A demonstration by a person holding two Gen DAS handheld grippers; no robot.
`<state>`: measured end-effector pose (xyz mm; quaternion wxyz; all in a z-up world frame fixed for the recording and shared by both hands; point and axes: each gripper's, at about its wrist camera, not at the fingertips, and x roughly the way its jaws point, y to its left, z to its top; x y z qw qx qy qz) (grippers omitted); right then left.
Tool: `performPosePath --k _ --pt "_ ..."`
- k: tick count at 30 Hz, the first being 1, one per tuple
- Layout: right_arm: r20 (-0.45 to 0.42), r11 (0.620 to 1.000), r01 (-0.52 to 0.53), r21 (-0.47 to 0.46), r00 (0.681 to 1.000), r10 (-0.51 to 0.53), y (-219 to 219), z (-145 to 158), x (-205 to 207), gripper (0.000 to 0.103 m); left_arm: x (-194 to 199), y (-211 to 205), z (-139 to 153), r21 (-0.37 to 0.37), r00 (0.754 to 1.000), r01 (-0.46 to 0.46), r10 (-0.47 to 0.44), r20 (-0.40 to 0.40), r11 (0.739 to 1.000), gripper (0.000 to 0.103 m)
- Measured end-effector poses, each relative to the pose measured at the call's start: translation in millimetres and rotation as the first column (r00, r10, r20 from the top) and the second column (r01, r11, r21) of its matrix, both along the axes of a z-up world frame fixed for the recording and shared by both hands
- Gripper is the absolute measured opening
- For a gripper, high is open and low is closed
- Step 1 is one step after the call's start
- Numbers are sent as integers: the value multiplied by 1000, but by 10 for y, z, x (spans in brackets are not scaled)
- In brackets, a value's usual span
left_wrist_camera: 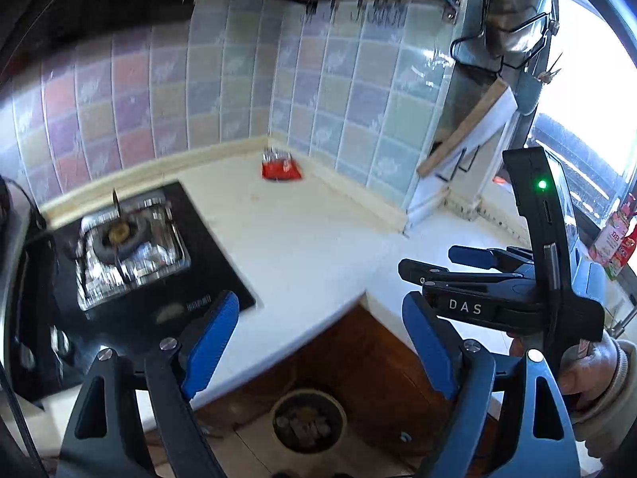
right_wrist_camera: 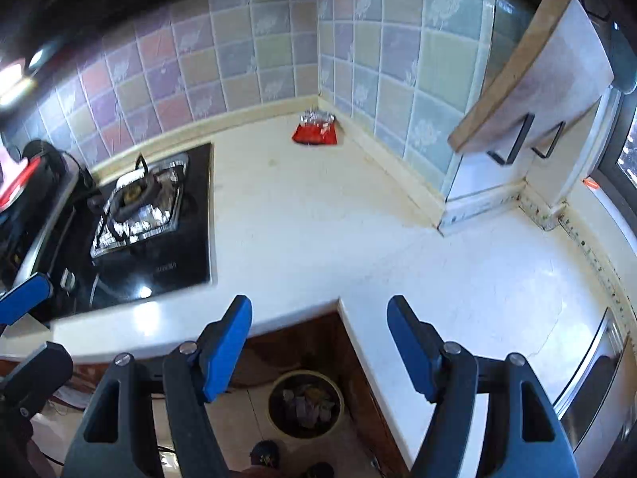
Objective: Collect trash
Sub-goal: 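Raise both empty tools toward the red packet and silver foil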
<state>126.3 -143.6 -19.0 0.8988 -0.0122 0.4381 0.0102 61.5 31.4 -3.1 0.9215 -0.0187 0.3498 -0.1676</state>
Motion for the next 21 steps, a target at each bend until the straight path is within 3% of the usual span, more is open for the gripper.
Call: performPosePath --k 5,9,13,21 --pt "56 1000 -3 15 998 3 -36 405 293 71 285 -52 357 48 999 -17 15 36 999 84" --pt "49 1000 13 15 999 -14 -108 578 674 71 661 -18 600 70 998 -42 40 39 997 87" --pt "52 998 18 56 998 -21 -180 624 1038 71 1174 44 749 72 999 -52 51 14 996 87" --pt "41 993 60 99 997 -64 -172 547 2000 71 2467 48 729 137 1000 28 -28 -4 990 87"
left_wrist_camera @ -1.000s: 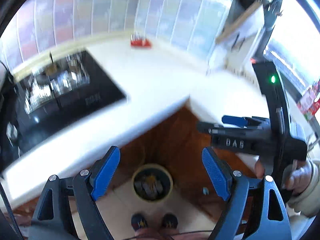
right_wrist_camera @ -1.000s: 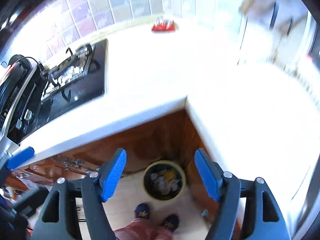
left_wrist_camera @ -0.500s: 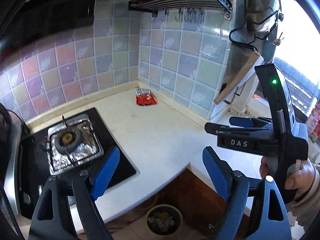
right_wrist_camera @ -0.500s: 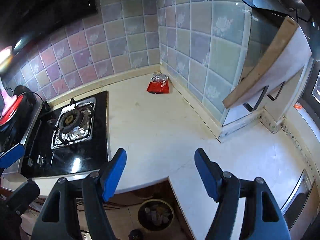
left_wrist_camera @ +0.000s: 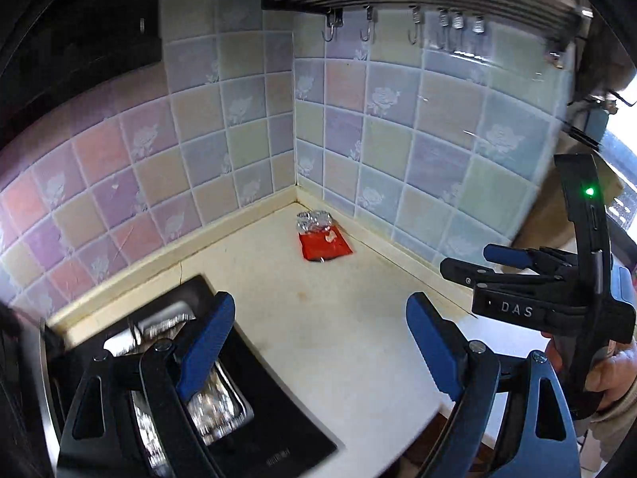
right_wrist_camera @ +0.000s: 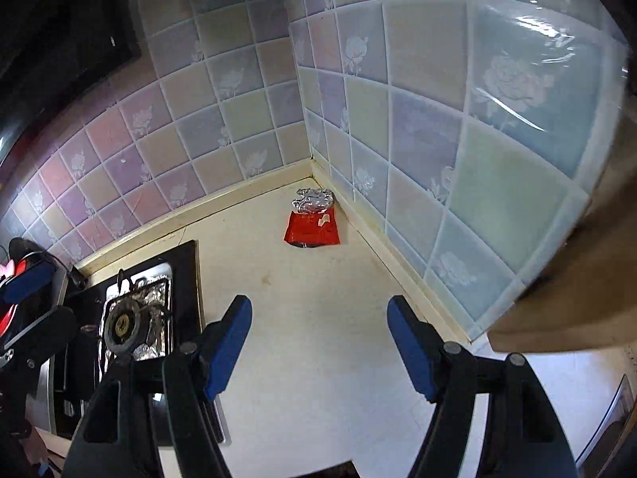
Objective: Collect trash
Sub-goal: 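Raise both empty tools toward the red packet and silver foil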
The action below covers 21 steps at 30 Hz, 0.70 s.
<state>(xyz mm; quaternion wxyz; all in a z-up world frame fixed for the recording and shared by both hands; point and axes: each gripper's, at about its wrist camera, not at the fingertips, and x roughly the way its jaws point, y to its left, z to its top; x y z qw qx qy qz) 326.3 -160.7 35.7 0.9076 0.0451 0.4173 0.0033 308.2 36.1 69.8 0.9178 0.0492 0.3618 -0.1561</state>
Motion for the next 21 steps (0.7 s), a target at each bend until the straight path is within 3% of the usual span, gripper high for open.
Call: performPosePath --k 4,11,18,21 --pt "-68 998 24 60 997 -20 31 -217 647 71 738 -17 -212 8 999 32 -31 -38 999 87" --pt "-177 998 42 54 984 -32 144 -848 1663 71 1953 54 -981 -31 985 31 -36 -167 999 87" --pt "-243 996 47 78 970 -27 149 -1463 2394 71 2599 237 -1579 -80 969 -7 -13 -248 997 87" --pt "-263 998 54 43 964 -41 149 -1650 2607 71 2780 303 -1733 -86 965 -19 -5 -264 996 87"
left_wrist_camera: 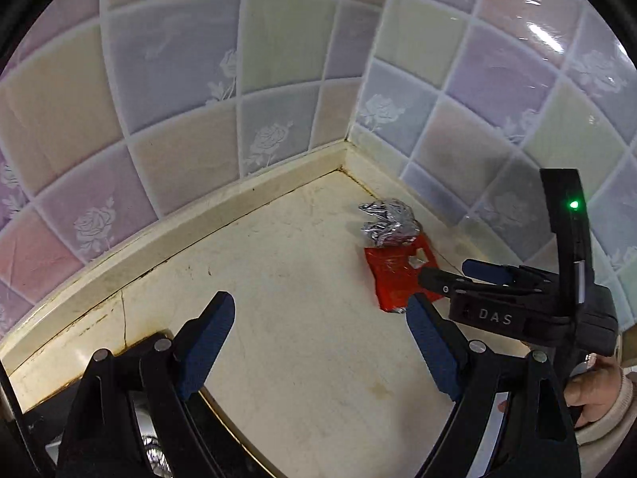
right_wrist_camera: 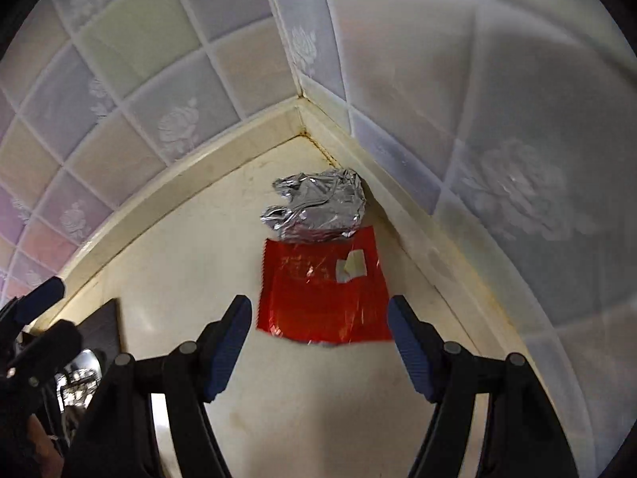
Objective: Collect trash
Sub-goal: 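Raise both empty tools toward the red packet and silver foil, then grasp the red packet with the right tool and lift it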
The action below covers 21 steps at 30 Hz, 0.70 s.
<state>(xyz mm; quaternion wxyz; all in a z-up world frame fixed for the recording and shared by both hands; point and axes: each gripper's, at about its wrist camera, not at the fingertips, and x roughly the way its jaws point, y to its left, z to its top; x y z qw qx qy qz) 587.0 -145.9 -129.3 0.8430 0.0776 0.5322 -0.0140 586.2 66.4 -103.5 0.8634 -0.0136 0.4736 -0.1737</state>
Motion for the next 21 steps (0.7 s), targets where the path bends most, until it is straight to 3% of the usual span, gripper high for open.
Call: performPosePath --k 10,13,14,15,16,18,21 --pt "-63 999 0 -37 998 -2 -79 -407 239 72 323 59 -215 -2 1000 14 -14 -21 1000 87" --pt "-55 994 -30 -101 998 25 -6 -425 230 71 349 10 -231 9 999 27 -27 -21 1000 87" --pt "-60 992 -36 -121 998 29 26 -434 226 66 349 -4 -225 10 999 31 -30 -22 999 87" --pt "-57 987 -41 -156 998 33 64 -433 208 53 352 -18 -224 11 999 34 -34 -23 999 87" --pt "-52 983 -50 -175 998 42 95 -427 194 46 360 -42 -226 11 999 42 -42 -24 999 87" --pt "-45 983 -56 -175 998 49 115 -406 160 16 363 -83 -220 11 998 58 -57 -26 998 87" --pt "-46 985 -62 -162 997 55 88 -385 95 13 369 -161 -220 16 996 85 -84 -30 996 87"
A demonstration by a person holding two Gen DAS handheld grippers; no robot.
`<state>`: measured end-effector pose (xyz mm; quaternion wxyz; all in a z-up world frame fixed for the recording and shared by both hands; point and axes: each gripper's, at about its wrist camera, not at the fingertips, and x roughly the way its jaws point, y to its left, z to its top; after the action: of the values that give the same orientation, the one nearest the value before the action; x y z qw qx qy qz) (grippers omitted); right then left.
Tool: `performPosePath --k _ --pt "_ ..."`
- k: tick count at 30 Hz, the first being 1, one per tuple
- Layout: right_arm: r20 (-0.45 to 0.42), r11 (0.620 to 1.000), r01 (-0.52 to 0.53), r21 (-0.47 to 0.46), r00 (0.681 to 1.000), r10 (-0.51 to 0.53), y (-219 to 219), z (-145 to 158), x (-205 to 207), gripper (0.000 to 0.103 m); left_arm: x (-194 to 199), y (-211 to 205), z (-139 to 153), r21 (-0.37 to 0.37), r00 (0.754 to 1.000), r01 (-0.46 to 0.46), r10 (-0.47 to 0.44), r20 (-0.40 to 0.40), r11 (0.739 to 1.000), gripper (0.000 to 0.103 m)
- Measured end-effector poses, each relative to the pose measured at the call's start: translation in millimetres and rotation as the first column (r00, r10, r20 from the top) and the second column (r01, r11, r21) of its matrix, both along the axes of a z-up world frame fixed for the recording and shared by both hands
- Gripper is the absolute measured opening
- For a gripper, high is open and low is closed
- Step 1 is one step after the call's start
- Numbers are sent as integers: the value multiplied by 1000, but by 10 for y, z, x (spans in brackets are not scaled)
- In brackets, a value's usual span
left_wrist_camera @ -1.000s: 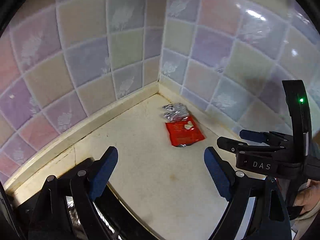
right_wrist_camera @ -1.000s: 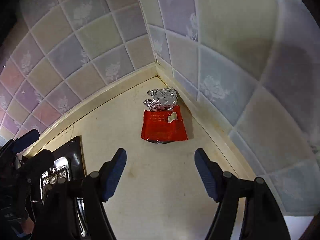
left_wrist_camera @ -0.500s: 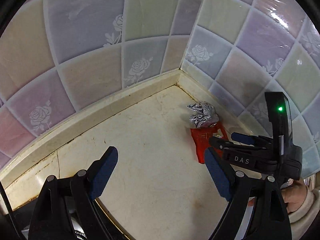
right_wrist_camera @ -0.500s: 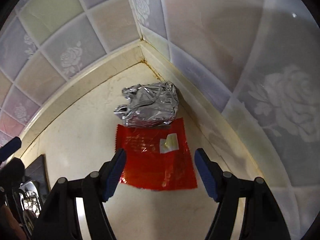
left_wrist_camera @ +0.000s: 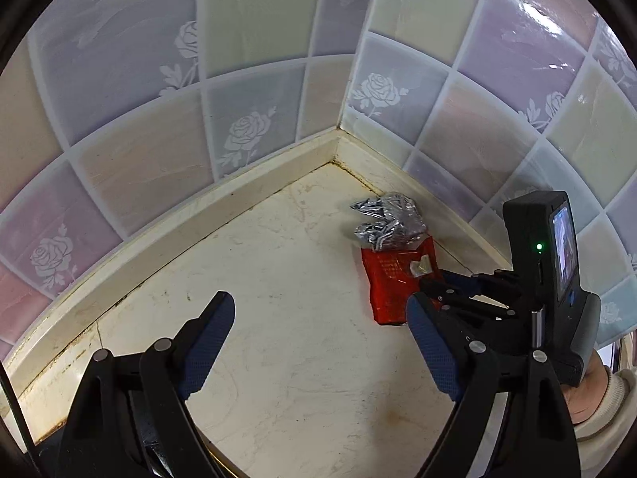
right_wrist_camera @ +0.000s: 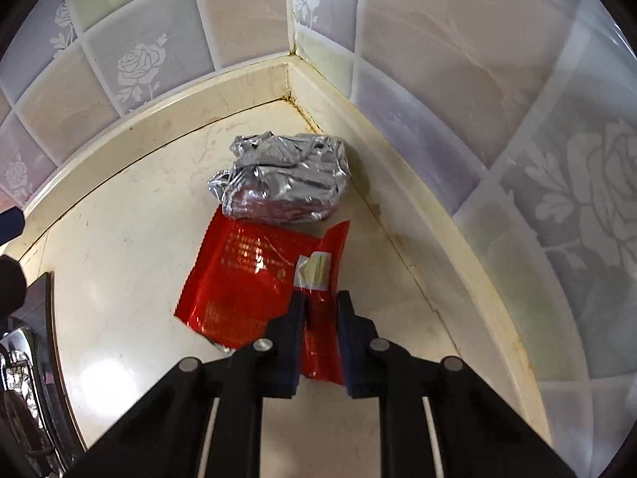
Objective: Collect trash
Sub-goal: 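Grasp the red packet with the right tool and lift it, then grasp the crumpled silver foil with the left tool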
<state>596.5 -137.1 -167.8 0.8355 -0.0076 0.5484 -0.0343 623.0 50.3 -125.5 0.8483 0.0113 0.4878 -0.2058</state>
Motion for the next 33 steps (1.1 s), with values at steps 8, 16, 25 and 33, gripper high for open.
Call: performPosePath --k 8,16,25,33 --pt "48 1000 20 -21 999 -19 -92 173 -316 2 -46 -207 29 11 997 76 -76 1 997 87" --pt "181 995 63 -71 982 -49 -171 628 -892 2 68 -415 78 -24 994 107 -107 6 994 91" --pt "326 975 167 -146 939 -112 -314 979 -1303 2 327 -832 -181 -28 983 182 -182 -5 983 91" --pt "366 954 271 -127 907 -209 -434 902 -1282 2 572 -1090 -490 26 978 206 -206 -11 978 91"
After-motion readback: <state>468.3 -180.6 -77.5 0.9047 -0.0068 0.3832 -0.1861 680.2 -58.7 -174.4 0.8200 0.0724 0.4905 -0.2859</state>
